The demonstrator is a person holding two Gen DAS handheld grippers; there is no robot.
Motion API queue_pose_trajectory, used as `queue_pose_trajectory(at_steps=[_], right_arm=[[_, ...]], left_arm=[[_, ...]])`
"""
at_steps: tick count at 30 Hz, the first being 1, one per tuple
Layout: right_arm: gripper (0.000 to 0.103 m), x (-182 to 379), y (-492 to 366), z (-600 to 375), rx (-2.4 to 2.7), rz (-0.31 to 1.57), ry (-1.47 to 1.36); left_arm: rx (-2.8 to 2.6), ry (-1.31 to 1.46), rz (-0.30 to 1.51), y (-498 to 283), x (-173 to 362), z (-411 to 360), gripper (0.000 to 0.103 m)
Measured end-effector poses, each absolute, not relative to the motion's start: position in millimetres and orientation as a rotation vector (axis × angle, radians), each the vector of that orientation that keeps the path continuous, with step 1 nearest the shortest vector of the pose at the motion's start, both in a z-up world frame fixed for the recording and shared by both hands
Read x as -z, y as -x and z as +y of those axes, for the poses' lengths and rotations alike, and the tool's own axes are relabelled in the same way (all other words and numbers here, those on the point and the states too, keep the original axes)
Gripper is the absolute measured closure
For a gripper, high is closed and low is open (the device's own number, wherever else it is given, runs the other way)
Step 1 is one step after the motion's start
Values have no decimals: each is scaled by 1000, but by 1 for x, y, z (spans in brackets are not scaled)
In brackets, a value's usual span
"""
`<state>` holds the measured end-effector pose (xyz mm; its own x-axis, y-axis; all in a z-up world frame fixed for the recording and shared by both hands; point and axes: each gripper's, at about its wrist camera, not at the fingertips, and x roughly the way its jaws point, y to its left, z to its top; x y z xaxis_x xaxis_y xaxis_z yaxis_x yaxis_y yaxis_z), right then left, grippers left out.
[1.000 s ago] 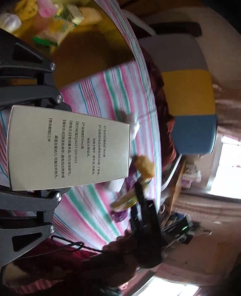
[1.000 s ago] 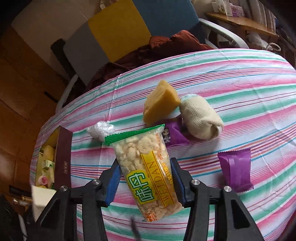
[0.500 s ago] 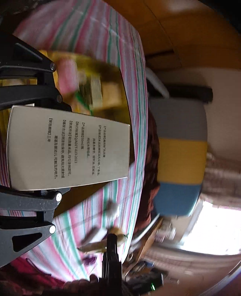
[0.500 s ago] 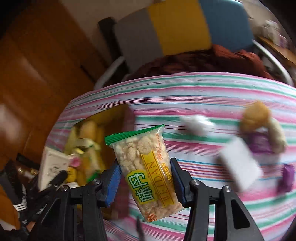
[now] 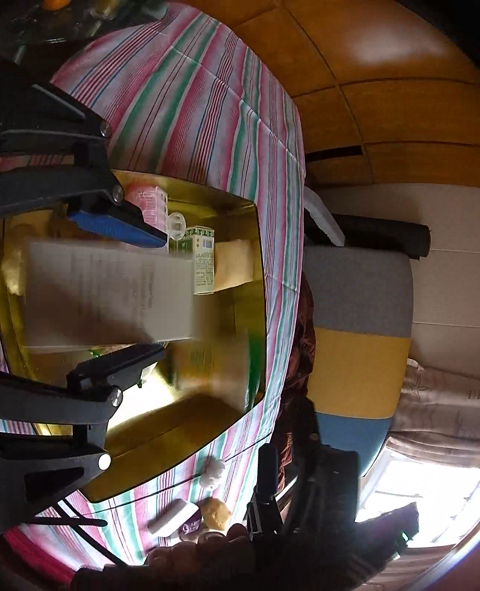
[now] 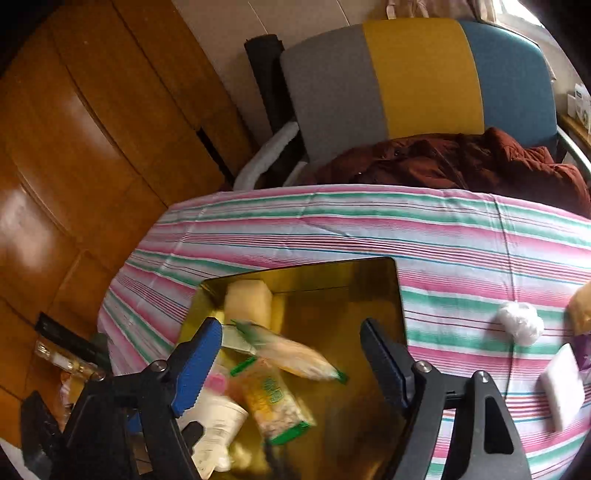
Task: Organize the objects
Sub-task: 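Carry the white box with the left gripper while the right carries the packet into the tray, then move both grippers back toward the items on the bed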
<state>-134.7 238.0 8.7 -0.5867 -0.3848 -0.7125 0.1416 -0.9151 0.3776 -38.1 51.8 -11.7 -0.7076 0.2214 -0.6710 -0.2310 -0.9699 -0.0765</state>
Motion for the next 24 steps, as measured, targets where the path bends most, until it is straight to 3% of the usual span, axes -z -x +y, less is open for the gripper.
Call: queue_pose_trajectory(at_steps=[11, 24], right_arm=[[24, 22, 90, 254, 2579, -434, -1293], [23, 32, 48, 258, 2798, -236, -1248]], left_arm=[[-2721, 1051, -4, 32, 9, 49, 38], [-2705, 1063, 27, 19, 10, 63, 32]])
